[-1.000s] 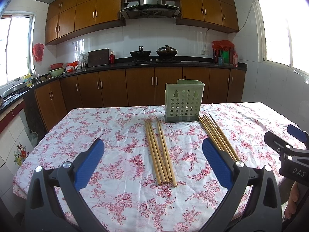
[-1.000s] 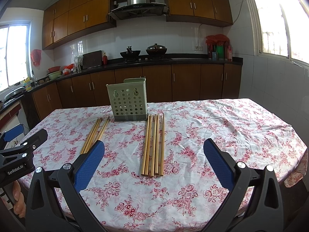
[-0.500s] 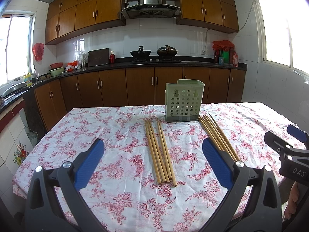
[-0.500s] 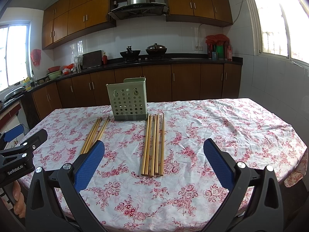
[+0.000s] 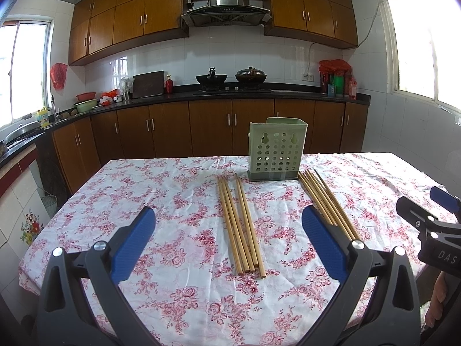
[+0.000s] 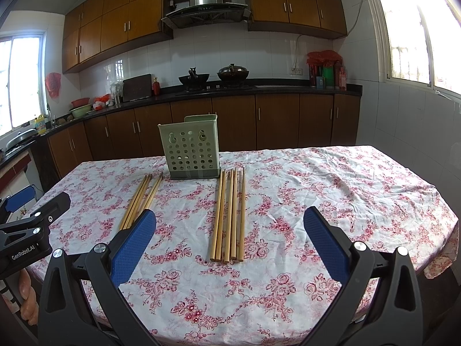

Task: Organize utensils
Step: 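Lower the left tool onto a bamboo chopstick and close it while the right tool grasps another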

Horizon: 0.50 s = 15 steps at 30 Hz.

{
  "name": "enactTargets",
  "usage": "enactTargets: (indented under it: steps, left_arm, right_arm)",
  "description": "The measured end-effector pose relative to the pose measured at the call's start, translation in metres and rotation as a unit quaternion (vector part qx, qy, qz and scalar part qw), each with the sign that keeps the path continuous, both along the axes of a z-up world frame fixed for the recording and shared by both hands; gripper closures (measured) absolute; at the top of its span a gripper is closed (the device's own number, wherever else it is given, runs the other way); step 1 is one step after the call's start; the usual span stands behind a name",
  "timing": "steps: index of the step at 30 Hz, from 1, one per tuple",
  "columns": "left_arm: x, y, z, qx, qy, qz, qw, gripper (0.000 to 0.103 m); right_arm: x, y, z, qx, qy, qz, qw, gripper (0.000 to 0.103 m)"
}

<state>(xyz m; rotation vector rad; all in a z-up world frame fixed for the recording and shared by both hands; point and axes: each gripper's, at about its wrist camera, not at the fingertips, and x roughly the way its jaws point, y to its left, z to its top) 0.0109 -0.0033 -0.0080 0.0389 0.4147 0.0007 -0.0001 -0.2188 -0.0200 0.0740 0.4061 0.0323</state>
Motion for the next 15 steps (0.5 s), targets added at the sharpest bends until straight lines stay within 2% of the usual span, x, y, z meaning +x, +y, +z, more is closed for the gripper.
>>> enactTargets:
  steps: [5,7,8,11,12,14,15]
  left_arm:
    - [0.013,0.006,-0.009,-0.001,0.026,0.009,0.9996,0.004]
    - [0.026,0.011,-0.014,-0.003,0.052,0.019,0.9985,0.004]
    - [0.032,0.014,-0.017,-0.008,0.064,0.022,0.9977,0.004]
    - [0.055,0.031,-0.026,-0.032,0.104,0.032,0.9935,0.004]
    - [0.061,0.035,-0.029,-0.034,0.110,0.034,0.9928,0.004]
    - [0.073,0.038,-0.032,-0.030,0.122,0.036,0.9914,0.014]
    - [0.083,0.039,-0.036,-0.022,0.131,0.037,0.9904,0.018]
  right_arm:
    - [0.017,-0.002,-0.008,0.005,0.022,-0.004,1.000,0.002]
    - [0.033,-0.010,-0.020,0.006,0.043,-0.010,0.999,0.002]
    - [0.026,-0.010,-0.018,0.003,0.050,-0.015,0.999,0.002]
    - [0.048,-0.022,-0.031,0.004,0.091,-0.032,0.995,0.004]
    - [0.053,-0.025,-0.033,0.007,0.101,-0.033,0.994,0.011]
    - [0.069,-0.031,-0.039,0.018,0.126,-0.029,0.991,0.024]
    - [0.078,-0.033,-0.042,0.024,0.139,-0.026,0.990,0.035]
